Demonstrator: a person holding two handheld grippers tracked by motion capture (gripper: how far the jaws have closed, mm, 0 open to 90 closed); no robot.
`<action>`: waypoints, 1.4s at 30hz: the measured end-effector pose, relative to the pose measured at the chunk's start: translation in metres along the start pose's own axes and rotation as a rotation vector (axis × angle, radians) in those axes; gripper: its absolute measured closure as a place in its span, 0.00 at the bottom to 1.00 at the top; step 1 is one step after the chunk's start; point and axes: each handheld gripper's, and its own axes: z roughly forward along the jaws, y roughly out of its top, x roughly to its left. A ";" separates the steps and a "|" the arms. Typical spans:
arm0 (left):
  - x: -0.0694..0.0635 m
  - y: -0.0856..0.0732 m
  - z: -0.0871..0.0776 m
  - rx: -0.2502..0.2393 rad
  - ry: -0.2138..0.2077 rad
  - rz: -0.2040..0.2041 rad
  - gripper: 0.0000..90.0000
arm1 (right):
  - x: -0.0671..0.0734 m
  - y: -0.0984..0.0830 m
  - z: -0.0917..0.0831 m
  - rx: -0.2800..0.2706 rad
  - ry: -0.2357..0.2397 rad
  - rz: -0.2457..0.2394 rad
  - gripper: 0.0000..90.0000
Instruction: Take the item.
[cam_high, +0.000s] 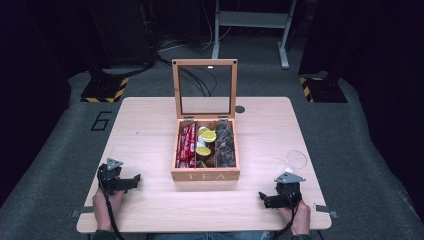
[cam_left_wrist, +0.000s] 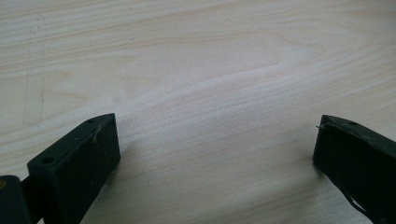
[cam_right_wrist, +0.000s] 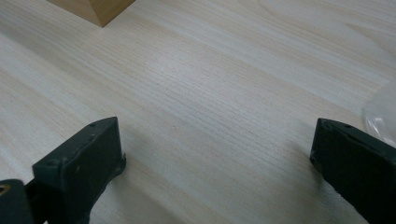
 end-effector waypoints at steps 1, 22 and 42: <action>0.000 0.000 0.000 -0.001 0.000 0.000 0.00 | 0.000 0.000 0.000 0.001 0.000 0.000 0.01; 0.000 0.000 0.000 0.001 -0.001 -0.003 0.00 | 0.006 0.012 -0.005 -0.002 0.049 0.034 0.02; 0.000 0.000 0.000 -0.001 0.000 0.000 0.00 | 0.011 0.057 -0.026 -0.025 0.125 -0.007 0.03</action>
